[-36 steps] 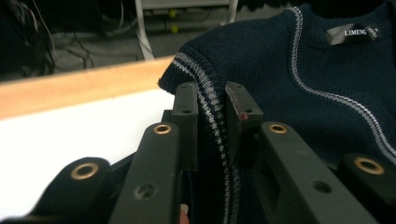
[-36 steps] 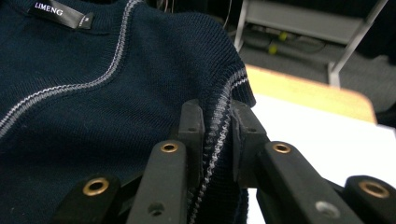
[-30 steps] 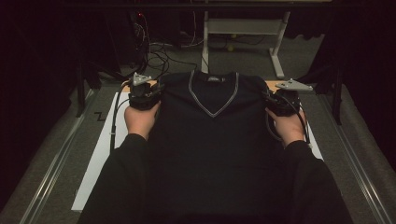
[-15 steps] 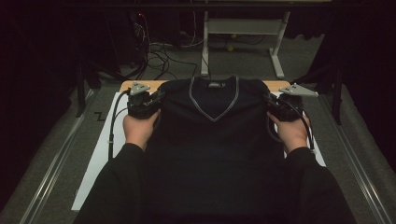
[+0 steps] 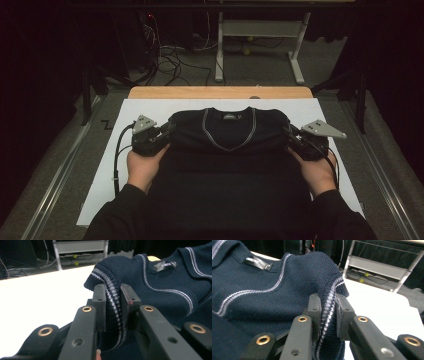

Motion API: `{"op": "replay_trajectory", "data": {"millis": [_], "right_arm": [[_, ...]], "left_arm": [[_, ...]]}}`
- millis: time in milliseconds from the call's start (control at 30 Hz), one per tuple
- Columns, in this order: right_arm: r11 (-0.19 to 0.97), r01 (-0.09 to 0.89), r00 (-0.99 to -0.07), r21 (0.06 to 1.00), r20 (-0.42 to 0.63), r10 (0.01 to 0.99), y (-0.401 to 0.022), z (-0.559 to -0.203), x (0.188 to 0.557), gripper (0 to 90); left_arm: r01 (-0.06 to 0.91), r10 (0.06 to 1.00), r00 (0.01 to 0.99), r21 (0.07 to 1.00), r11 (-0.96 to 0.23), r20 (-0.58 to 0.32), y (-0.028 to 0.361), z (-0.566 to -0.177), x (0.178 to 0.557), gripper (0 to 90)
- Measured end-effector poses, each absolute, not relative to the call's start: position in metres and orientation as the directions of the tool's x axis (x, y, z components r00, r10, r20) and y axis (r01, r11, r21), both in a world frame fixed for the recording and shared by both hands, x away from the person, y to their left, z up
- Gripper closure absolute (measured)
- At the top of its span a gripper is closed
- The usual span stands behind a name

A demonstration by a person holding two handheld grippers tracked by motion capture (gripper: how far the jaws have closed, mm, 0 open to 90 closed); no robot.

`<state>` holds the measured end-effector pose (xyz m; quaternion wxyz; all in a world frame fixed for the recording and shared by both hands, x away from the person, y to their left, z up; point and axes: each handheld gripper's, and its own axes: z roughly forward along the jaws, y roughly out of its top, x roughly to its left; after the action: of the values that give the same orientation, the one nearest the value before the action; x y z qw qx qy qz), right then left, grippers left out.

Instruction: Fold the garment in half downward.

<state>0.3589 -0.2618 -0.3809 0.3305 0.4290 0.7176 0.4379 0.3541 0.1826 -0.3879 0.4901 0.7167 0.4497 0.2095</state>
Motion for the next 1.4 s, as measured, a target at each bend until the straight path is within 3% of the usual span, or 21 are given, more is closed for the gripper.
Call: {"op": "replay_trajectory", "data": {"millis": [833,1000,1233,1400], "right_arm": [[0.257,0.269,-0.513,0.928,-0.088,0.854,-0.273,-0.417,0.209,77.9],[0.249,0.309,-0.522,0.918,-0.055,0.851,-0.277,-0.424,0.195,77.9],[0.292,0.448,-0.538,0.845,-0.006,0.843,-0.279,-0.446,0.203,76.8],[0.34,0.512,-0.548,0.788,-0.005,0.836,-0.28,-0.458,0.21,75.7]], "left_arm": [[0.428,0.757,0.639,0.88,-0.205,-0.134,0.201,-0.421,0.216,72.1],[0.44,0.743,0.656,0.866,-0.239,-0.128,0.204,-0.429,0.202,72.1],[0.556,0.739,0.654,0.767,-0.321,-0.165,0.2,-0.455,0.214,71.6],[0.573,0.747,0.656,0.715,-0.4,-0.108,0.195,-0.467,0.218,67.8]]}}
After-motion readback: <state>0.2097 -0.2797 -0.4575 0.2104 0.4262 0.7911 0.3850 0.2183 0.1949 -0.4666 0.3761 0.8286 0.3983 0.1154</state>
